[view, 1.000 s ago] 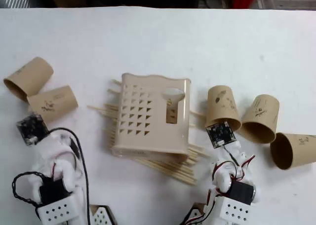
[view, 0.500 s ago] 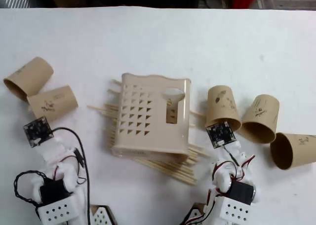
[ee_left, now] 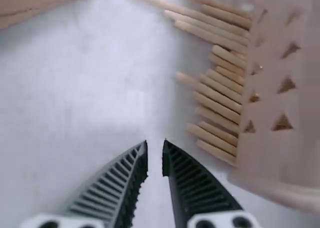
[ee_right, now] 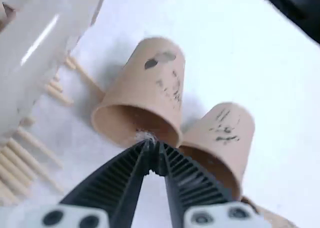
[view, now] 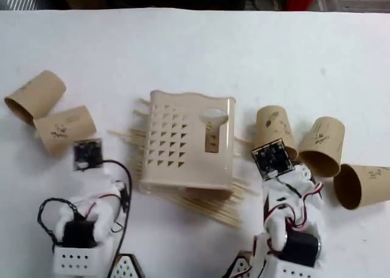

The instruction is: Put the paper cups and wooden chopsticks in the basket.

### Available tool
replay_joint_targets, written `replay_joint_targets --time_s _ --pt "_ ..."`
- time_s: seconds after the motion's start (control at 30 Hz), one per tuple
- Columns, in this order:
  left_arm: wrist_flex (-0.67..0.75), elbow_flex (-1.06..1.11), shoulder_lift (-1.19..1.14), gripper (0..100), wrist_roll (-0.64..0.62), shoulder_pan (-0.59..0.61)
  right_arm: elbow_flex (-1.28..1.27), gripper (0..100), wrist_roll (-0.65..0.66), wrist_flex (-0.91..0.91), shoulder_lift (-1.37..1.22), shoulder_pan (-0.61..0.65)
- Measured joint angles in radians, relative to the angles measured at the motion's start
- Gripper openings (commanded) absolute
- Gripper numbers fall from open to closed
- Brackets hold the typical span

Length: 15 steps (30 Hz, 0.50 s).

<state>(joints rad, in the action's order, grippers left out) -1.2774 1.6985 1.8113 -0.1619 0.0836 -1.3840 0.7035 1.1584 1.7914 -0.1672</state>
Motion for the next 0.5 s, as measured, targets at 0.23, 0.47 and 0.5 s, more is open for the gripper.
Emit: replay_joint_targets --time_s 0.23,0.47,0.5 --pt "0.000 0.000 0.000 8 0.000 -0.178 0.265 1.9 -0.006 0.049 -0.075 0.123" --pt "0.000 0.000 0.000 8 0.002 -0.196 0.575 2.4 -0.143 0.049 -0.592 0.288" --pt "0.000 0.000 0.000 8 0.002 -0.196 0.629 3.9 -0.175 0.049 -0.686 0.311"
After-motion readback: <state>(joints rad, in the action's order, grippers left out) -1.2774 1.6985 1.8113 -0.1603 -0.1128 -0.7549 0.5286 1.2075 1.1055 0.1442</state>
